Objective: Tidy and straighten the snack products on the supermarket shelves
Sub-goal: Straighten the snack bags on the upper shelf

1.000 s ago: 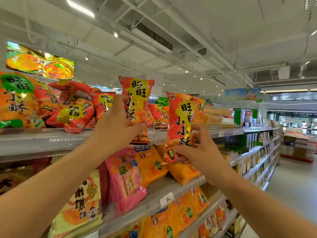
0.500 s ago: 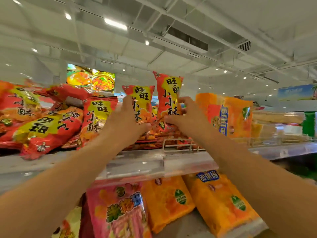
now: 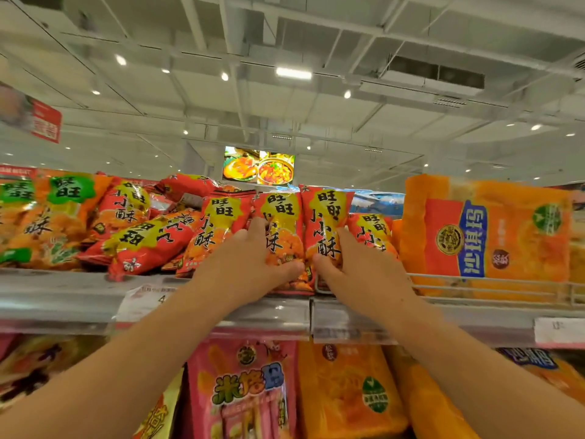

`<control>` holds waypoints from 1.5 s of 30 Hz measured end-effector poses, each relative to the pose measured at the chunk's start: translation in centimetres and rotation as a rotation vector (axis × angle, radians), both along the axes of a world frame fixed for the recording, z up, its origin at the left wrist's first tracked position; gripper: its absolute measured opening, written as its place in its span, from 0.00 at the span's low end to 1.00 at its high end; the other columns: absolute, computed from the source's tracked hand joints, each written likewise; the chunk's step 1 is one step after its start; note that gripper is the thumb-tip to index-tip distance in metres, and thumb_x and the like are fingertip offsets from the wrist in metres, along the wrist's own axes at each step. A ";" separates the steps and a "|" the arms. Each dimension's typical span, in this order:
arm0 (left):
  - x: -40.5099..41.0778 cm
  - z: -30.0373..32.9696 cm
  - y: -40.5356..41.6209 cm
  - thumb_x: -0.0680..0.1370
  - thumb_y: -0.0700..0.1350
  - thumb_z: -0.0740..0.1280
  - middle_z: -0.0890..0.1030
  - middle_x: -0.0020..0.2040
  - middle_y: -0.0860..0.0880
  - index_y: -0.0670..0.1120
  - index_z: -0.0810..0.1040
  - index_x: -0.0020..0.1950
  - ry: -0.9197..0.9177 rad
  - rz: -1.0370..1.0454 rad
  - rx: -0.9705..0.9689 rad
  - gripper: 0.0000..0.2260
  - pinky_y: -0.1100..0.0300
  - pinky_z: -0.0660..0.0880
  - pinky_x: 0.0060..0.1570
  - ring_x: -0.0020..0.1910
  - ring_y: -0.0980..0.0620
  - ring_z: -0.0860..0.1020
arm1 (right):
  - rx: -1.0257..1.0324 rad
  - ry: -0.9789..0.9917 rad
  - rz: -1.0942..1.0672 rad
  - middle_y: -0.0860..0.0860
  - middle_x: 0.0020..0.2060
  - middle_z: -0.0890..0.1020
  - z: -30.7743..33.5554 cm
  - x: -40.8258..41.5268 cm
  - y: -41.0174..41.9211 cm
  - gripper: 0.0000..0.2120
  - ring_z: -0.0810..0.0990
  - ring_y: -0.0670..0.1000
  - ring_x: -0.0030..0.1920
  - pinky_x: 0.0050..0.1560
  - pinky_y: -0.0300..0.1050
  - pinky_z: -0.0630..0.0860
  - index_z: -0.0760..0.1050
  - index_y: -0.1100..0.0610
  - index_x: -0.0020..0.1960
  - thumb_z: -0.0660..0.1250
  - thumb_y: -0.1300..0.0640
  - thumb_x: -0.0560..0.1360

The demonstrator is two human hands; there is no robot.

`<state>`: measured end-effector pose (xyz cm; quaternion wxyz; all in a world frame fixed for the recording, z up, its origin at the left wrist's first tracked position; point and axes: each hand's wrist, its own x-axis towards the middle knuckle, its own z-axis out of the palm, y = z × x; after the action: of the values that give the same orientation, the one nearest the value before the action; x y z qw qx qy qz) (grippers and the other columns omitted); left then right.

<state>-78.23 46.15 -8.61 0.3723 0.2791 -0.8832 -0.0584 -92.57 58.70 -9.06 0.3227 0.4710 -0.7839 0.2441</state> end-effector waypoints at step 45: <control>68.1 -1.5 -34.7 0.79 0.49 0.63 0.74 0.67 0.48 0.49 0.70 0.70 -0.130 0.610 -0.291 0.19 0.58 0.70 0.51 0.59 0.48 0.75 | 0.125 0.018 0.800 0.49 0.56 0.79 2.6 58.8 -42.9 0.21 0.78 0.52 0.54 0.53 0.49 0.75 0.70 0.51 0.64 0.63 0.43 0.75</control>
<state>-10.18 11.49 -10.06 0.3514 0.4775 -0.7800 0.2002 -33.74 15.80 -6.49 0.1799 0.7596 -0.5493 0.2982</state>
